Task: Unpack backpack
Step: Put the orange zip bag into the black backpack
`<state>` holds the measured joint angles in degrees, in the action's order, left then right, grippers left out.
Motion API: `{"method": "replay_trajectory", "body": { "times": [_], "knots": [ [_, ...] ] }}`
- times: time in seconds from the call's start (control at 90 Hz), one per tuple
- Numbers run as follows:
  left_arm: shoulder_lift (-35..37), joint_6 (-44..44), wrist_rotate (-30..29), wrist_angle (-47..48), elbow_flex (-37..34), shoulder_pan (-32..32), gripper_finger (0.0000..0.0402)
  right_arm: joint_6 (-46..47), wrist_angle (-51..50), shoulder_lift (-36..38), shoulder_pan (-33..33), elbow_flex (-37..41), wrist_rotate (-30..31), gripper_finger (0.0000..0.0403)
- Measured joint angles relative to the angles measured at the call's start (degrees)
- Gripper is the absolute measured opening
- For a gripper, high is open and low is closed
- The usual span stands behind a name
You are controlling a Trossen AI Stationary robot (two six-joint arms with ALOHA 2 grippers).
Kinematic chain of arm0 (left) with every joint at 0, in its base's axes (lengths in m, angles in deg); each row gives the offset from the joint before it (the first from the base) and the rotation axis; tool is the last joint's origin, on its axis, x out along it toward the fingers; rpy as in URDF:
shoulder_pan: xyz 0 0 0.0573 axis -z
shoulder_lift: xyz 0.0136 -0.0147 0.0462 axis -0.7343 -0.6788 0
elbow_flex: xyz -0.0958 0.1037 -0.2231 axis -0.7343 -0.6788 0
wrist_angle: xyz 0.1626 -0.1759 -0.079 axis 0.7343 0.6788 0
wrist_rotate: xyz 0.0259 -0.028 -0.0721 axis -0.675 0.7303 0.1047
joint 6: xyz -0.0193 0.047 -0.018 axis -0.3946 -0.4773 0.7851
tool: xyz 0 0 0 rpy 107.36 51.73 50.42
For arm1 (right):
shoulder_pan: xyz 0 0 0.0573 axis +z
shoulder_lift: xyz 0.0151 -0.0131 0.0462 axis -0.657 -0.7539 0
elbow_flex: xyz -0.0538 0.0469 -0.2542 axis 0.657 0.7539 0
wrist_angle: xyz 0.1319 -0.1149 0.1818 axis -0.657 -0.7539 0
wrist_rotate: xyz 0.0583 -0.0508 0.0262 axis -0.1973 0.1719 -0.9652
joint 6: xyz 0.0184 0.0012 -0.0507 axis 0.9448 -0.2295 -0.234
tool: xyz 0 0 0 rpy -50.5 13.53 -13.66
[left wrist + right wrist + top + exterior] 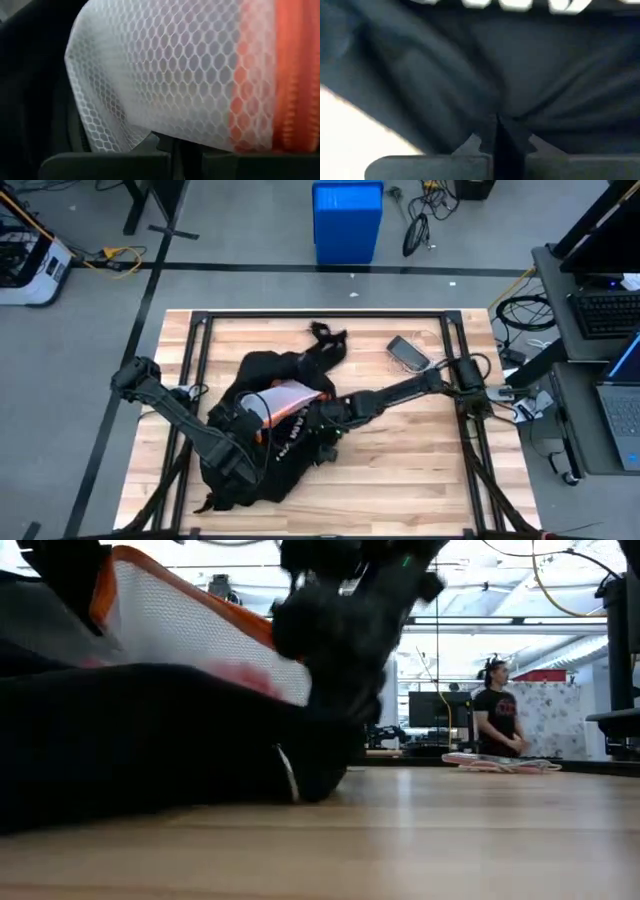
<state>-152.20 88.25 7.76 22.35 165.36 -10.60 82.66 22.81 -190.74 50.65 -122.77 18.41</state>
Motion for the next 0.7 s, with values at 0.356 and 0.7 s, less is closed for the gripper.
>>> {"method": "replay_trajectory", "body": {
  "times": [0.356,0.7],
  "knots": [
    [0.0,0.0,-0.8,-0.1,0.0,0.0,0.0000,-9.0,14.8,6.3,4.6,-0.1,8.9,0.0017],
    [0.0,0.0,-0.7,-0.3,0.0,0.0,0.0000,-27.5,23.2,0.5,-2.1,-0.2,8.1,0.0169]
  ]
}}
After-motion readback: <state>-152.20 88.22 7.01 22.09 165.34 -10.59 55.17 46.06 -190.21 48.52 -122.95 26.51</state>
